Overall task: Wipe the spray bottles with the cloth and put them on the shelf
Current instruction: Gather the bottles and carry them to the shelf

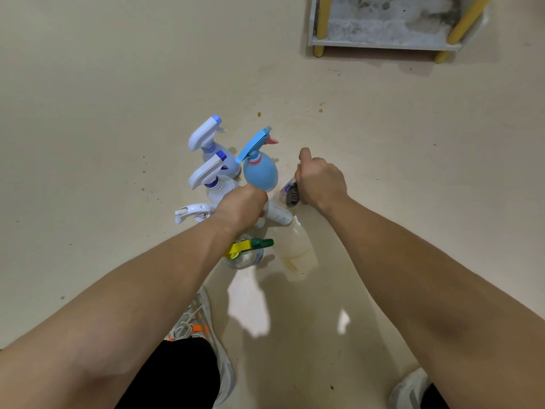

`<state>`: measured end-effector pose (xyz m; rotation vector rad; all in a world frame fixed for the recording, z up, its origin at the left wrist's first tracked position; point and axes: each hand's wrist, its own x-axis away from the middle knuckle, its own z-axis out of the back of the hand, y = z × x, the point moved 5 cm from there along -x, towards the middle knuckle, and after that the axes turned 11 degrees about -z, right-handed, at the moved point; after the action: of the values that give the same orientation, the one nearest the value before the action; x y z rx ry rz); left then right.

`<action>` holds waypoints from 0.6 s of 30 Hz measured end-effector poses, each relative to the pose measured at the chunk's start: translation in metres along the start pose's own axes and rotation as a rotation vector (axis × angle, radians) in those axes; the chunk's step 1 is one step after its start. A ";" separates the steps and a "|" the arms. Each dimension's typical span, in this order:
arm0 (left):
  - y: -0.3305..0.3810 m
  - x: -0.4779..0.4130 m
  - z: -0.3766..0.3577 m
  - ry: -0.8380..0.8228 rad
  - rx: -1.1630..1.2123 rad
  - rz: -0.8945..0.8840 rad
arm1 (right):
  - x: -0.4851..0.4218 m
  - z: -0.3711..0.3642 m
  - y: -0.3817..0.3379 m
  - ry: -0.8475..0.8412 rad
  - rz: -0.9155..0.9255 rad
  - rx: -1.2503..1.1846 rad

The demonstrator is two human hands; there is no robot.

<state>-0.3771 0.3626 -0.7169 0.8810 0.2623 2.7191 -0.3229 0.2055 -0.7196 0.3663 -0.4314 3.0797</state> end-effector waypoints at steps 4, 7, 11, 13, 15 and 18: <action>0.008 -0.002 0.006 -0.032 -0.025 -0.046 | 0.014 0.011 0.022 0.007 -0.039 -0.012; 0.019 -0.005 0.026 -0.028 -0.082 -0.100 | 0.018 0.037 0.041 -0.020 -0.055 0.032; 0.041 -0.029 0.071 0.010 -0.122 -0.130 | -0.005 0.083 0.065 -0.040 -0.088 0.050; 0.055 -0.045 0.096 0.029 -0.136 -0.137 | -0.026 0.104 0.073 -0.030 -0.099 0.074; 0.074 -0.059 0.122 0.026 -0.101 -0.143 | -0.049 0.125 0.081 -0.047 -0.119 0.096; 0.103 -0.064 0.161 -0.018 0.006 -0.137 | -0.068 0.168 0.089 -0.023 -0.146 0.117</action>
<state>-0.2518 0.2588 -0.5974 0.8560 0.3157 2.5850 -0.2218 0.0754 -0.6021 0.4161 -0.2151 2.9674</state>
